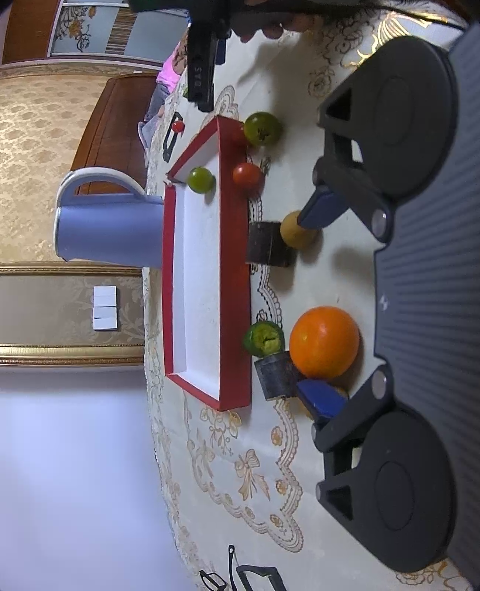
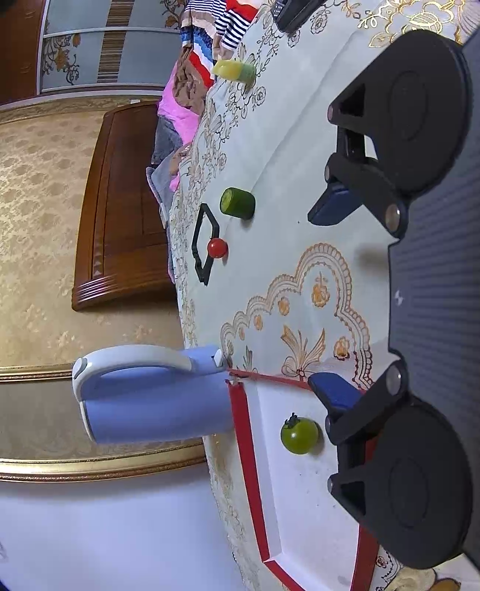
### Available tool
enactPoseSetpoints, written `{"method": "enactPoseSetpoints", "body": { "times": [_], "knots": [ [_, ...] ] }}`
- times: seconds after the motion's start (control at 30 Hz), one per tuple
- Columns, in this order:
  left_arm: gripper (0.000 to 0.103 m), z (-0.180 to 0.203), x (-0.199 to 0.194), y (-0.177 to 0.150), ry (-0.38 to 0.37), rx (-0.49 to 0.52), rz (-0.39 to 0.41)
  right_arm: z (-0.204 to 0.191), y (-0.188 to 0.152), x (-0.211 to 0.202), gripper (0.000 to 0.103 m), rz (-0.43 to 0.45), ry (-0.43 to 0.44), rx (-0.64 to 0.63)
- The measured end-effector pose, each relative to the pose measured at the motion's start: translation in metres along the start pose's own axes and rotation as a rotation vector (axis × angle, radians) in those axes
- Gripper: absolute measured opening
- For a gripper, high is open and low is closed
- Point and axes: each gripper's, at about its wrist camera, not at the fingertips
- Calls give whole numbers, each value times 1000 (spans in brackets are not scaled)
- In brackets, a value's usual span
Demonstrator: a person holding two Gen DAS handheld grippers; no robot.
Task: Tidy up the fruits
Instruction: 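Grasp the orange with the left tool, then carry the orange into the tray and open the left tool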
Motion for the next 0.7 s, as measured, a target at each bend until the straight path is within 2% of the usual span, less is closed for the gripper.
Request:
{"method": "enactPoseSetpoints", "body": {
  "times": [0.13,0.33,0.4,0.47,0.57,0.7],
  "knots": [
    [82,3,0,-1,19,38,2,5,0,2,87,-14,-3,27],
    [65,-1,1,0,39,40,2,14,0,3,87,-19,-4,79],
    [47,-4,3,2,64,20,4,14,0,4,87,-25,-9,77],
    [38,-10,4,2,80,4,4,13,0,5,87,-31,-15,74],
    [37,-19,3,3,40,-39,-12,13,1,10,93,-59,-25,72],
    [37,-16,1,2,50,-13,2,11,0,11,93,-68,-38,64]
  ]
}}
Point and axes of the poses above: each gripper's, at about its wrist camera, not at the fingertips, and x roughly the way its jaws point, z to its right, y to its top, and after that the axes turned 6 degrees about y, right-handed
